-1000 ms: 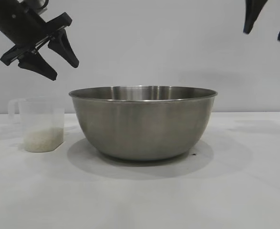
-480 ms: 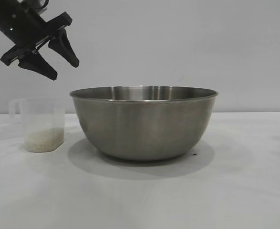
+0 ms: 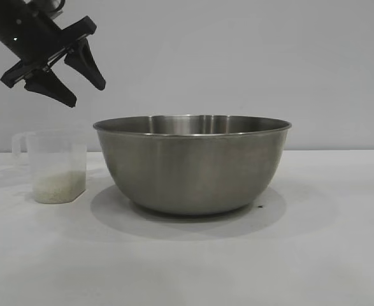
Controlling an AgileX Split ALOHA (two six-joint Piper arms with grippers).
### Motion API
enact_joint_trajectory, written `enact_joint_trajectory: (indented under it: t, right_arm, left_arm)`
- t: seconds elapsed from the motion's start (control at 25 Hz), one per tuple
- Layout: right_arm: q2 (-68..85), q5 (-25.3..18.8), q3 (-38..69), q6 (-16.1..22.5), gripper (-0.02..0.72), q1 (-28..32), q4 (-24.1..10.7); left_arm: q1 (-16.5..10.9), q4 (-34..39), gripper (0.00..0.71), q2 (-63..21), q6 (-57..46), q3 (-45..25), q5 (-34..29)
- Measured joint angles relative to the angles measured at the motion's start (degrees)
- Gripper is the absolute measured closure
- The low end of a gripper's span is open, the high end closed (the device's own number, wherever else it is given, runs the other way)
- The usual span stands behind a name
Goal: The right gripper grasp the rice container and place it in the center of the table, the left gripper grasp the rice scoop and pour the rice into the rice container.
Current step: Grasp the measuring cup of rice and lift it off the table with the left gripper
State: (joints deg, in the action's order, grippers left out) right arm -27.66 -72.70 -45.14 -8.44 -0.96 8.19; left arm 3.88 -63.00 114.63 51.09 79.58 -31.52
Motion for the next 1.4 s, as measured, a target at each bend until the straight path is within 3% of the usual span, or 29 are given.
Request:
enact_joint_trajectory:
  t: [0.24, 0.28, 0.44, 0.68, 0.96, 1.2, 1.4]
  right_arm:
    - [13.0, 4.4, 10.1, 0.0, 0.181, 0.0, -1.3]
    - [14.7, 5.5, 11.4, 0.0, 0.225, 0.0, -1.3]
    - [20.2, 8.1, 15.5, 0.0, 0.226, 0.0, -1.5]
    - [25.4, 8.0, 16.8, 0.0, 0.226, 0.0, -3.9]
    - [28.6, 7.5, 17.1, 0.2, 0.226, -0.2, -4.1]
    - [28.6, 7.5, 17.1, 0.5, 0.226, -5.6, -4.2]
    - [28.6, 7.5, 17.1, 7.8, 0.226, -6.1, -8.4]
  left_arm:
    - [0.0, 0.0, 0.27, 0.0, 0.0, 0.0, 0.0]
    - [0.0, 0.0, 0.27, 0.0, 0.0, 0.0, 0.0]
    - [0.0, 0.0, 0.27, 0.0, 0.0, 0.0, 0.0]
    - [0.0, 0.0, 0.27, 0.0, -0.1, 0.0, 0.0]
    - [0.0, 0.0, 0.27, 0.0, -0.1, 0.0, -0.2]
    - [0.0, 0.0, 0.27, 0.0, -0.2, 0.0, -1.1]
    - [0.0, 0.2, 0.27, 0.0, -0.2, 0.0, -1.5]
